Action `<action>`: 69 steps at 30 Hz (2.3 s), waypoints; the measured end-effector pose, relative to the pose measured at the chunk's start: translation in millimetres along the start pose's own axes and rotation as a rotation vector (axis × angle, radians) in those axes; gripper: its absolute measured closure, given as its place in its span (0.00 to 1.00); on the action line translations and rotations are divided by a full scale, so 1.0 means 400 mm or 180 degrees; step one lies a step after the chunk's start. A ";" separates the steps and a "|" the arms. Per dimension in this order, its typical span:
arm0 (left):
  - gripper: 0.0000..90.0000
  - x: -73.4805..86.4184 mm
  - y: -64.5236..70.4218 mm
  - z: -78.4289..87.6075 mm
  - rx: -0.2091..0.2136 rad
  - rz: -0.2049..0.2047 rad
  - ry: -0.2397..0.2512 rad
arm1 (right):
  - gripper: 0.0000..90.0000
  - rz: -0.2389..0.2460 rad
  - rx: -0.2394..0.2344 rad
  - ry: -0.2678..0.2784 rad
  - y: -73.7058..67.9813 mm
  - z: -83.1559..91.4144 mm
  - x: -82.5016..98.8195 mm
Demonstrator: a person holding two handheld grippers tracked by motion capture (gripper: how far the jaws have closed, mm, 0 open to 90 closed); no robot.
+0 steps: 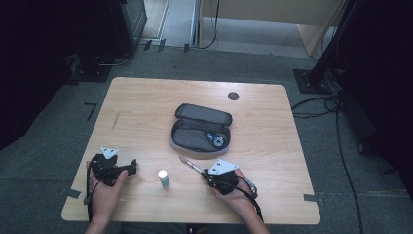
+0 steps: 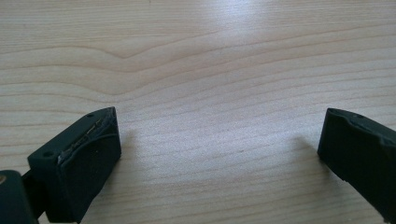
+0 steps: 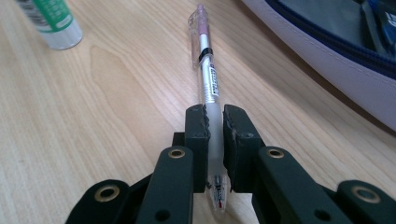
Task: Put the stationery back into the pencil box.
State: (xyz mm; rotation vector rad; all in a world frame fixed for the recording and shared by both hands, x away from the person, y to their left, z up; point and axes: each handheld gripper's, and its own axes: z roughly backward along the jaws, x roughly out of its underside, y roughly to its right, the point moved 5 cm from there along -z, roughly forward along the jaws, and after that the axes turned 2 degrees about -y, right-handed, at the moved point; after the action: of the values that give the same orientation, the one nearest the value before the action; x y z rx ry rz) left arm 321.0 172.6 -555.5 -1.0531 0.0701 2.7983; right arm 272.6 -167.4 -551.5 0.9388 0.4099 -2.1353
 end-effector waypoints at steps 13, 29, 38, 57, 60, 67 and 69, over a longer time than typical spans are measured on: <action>0.00 0.000 0.000 0.000 0.0000 0.0000 0.0000 | 0.91 0.0036 -0.0081 0.0173 -0.010 0.060 -0.041; 0.00 0.000 0.000 0.000 0.0000 0.0000 0.0000 | 0.91 -0.0015 0.0063 0.0323 0.080 0.111 -0.142; 0.00 0.000 0.000 0.000 -0.0001 -0.0004 -0.0003 | 0.90 -0.0001 0.0052 0.0226 0.132 0.064 -0.182; 0.00 0.000 0.000 0.000 0.0000 -0.0003 -0.0004 | 0.90 -0.0125 0.0019 -0.0034 0.185 -0.069 -0.181; 0.00 0.000 0.000 0.000 0.0000 -0.0003 -0.0003 | 0.90 -0.0152 0.0025 -0.0056 0.188 -0.075 -0.177; 0.00 0.000 0.000 0.000 0.0004 -0.0007 -0.0004 | 0.73 -0.0292 0.0031 -0.0007 0.194 -0.070 -0.169; 0.00 0.000 0.000 0.000 0.0004 -0.0008 -0.0007 | 0.67 -0.0343 0.0116 0.0065 0.196 -0.055 -0.171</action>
State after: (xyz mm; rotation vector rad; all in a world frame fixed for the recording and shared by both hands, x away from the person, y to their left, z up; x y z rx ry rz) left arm 321.0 172.6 -555.4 -1.0490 0.0702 2.7968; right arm 372.7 -172.4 -515.5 0.9796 0.4423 -2.2389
